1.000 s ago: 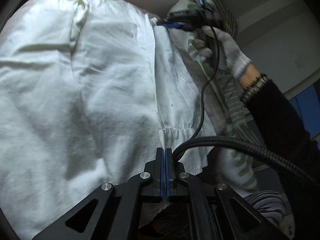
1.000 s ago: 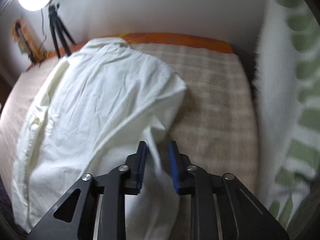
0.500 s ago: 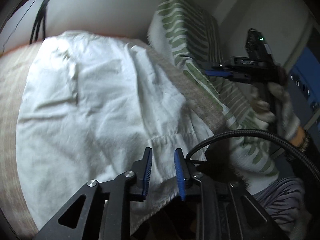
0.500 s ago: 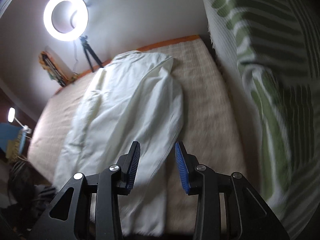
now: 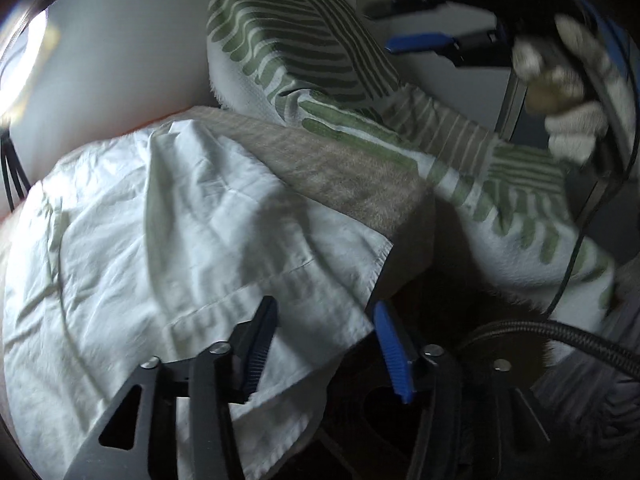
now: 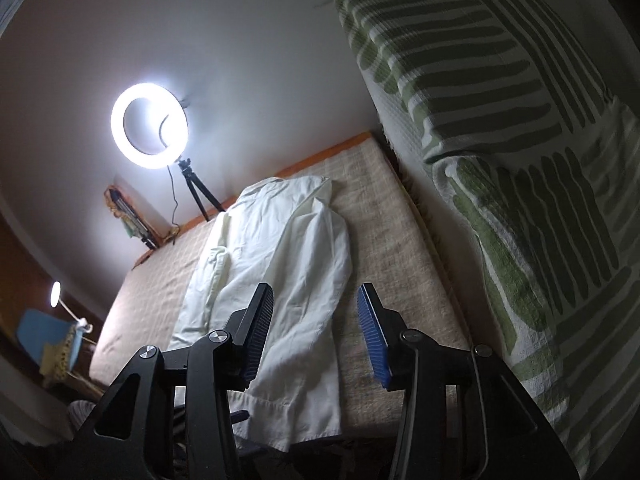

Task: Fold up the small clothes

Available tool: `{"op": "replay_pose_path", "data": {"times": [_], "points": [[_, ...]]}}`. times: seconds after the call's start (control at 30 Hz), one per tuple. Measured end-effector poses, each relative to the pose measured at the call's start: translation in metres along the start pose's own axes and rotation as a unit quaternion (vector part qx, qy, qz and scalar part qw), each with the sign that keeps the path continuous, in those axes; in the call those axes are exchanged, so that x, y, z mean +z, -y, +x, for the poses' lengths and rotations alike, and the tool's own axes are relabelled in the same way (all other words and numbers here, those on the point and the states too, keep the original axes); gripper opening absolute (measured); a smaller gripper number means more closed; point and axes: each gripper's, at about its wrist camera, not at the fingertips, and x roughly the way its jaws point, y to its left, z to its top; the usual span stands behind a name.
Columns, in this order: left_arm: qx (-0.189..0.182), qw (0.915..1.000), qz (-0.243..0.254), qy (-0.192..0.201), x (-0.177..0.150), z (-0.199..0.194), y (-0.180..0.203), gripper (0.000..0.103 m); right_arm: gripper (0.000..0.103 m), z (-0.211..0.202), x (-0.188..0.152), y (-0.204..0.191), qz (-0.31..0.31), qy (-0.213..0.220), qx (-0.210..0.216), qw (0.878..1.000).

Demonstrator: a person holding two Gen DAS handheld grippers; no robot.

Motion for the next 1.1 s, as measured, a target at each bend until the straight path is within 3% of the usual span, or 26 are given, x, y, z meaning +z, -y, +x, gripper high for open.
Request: {"op": "replay_pose_path", "data": {"times": [0.07, 0.2, 0.3, 0.4, 0.43, 0.5, 0.53, 0.63, 0.73, 0.83, 1.0, 1.1], "points": [[0.015, 0.9997, 0.02, 0.0, 0.003, 0.008, 0.012, 0.056, 0.042, 0.006, 0.001, 0.004, 0.001, -0.006, 0.001, 1.0], [0.045, 0.9979, 0.046, -0.008, 0.009, 0.033, 0.031, 0.067, 0.043, 0.023, 0.005, 0.012, -0.003, -0.029, 0.008, 1.0], [0.069, 0.9965, 0.047, -0.003, 0.015, 0.045, 0.039, 0.068, 0.043, 0.038, 0.011, 0.019, -0.001, -0.04, 0.011, 0.999], [0.069, 0.9976, 0.009, -0.005, 0.023, 0.053, 0.03, 0.049, 0.043, 0.053, 0.019, 0.024, -0.004, -0.051, 0.016, 0.999], [0.054, 0.9985, -0.013, 0.002, 0.024, 0.05, 0.023, 0.029, 0.043, 0.06, 0.022, 0.027, -0.002, -0.055, 0.023, 0.998], [0.038, 0.9974, -0.06, 0.01, 0.026, 0.045, 0.007, 0.006, 0.043, 0.071, 0.027, 0.031, 0.001, -0.064, 0.029, 0.998], [0.013, 0.9955, -0.093, 0.013, 0.026, 0.041, -0.005, 0.0, 0.043, 0.08, 0.031, 0.033, 0.001, -0.069, 0.029, 0.997], [-0.017, 0.9854, -0.167, 0.03, 0.022, 0.025, -0.03, 0.0, 0.043, 0.101, 0.037, 0.037, -0.001, -0.085, 0.031, 0.996], [-0.021, 0.9802, -0.192, 0.046, 0.018, 0.011, -0.038, 0.0, 0.043, 0.128, 0.042, 0.04, 0.008, -0.104, 0.036, 0.994], [-0.024, 0.978, -0.199, 0.058, 0.017, 0.002, -0.039, 0.0, 0.044, 0.162, 0.044, 0.042, 0.024, -0.129, 0.052, 0.99], [-0.026, 0.9777, -0.199, 0.063, 0.015, -0.004, -0.04, 0.0, 0.049, 0.209, 0.044, 0.048, 0.071, -0.135, 0.083, 0.985], [-0.022, 0.9765, -0.203, 0.068, 0.011, -0.008, -0.046, 0.0, 0.051, 0.23, 0.04, 0.046, 0.07, -0.144, 0.069, 0.985]]}}
